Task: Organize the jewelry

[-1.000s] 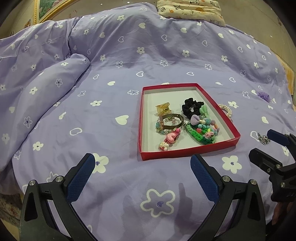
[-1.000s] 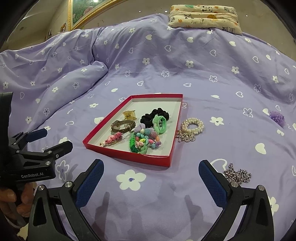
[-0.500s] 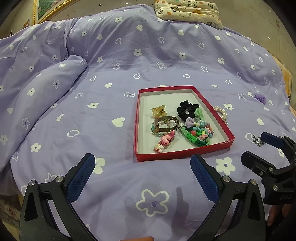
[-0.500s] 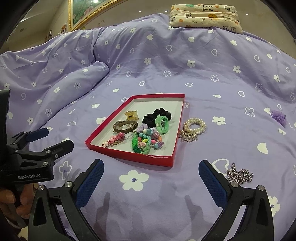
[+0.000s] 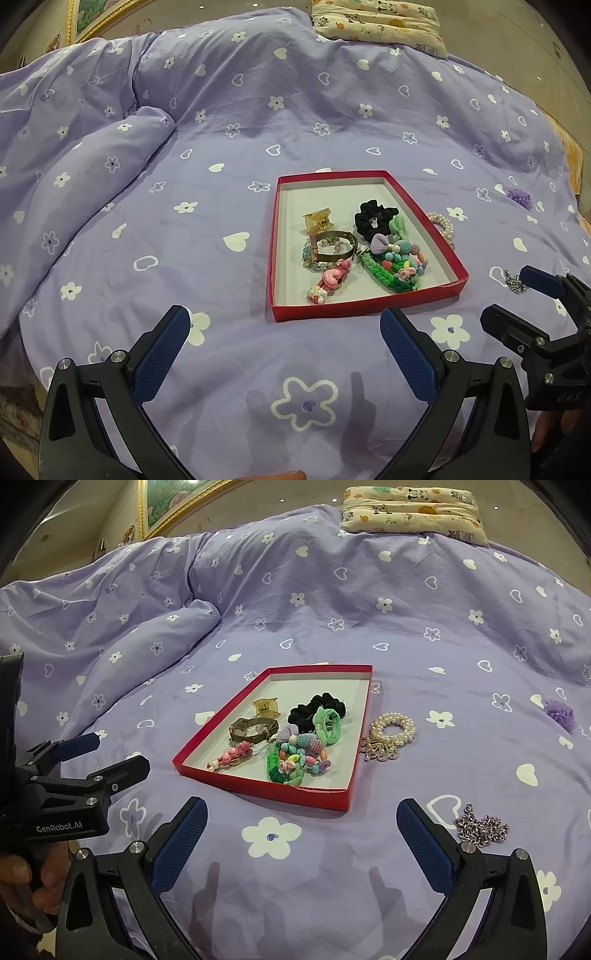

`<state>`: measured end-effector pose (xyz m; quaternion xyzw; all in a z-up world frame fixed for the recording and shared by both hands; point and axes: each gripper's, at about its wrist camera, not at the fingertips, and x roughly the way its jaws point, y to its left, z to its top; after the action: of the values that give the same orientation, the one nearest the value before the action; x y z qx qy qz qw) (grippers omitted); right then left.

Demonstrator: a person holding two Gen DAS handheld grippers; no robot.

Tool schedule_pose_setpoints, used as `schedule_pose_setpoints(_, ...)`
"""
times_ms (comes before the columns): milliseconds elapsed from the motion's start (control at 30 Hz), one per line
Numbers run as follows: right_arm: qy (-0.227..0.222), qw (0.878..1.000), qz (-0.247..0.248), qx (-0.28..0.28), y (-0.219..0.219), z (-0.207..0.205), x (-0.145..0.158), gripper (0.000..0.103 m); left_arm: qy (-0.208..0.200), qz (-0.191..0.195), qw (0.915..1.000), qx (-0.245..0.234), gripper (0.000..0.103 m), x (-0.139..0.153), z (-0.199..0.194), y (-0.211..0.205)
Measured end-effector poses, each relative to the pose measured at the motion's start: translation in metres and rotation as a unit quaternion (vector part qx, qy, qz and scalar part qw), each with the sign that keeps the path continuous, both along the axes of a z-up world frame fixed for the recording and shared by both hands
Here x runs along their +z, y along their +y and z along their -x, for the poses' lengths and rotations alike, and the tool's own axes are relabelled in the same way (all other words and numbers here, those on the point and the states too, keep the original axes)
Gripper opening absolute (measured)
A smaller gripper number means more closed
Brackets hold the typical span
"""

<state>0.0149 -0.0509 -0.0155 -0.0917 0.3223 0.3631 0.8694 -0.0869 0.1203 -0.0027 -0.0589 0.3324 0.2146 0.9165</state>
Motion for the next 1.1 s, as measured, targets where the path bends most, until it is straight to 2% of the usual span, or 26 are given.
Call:
schedule_pose_setpoints(767,0.001,1.0,-0.001,0.0,-0.0005,0.001,0.0013,0.103,0.002,-0.002,1.0,0.001,0.103,-0.0004,-0.0007,-0.0002)
schedule_pose_setpoints(1100,0.0,1.0,-0.004,0.0,-0.0006,0.0046,0.0029,0.103,-0.001,-0.015,0.9999,0.001,0.103,-0.0011,0.0007,-0.0014)
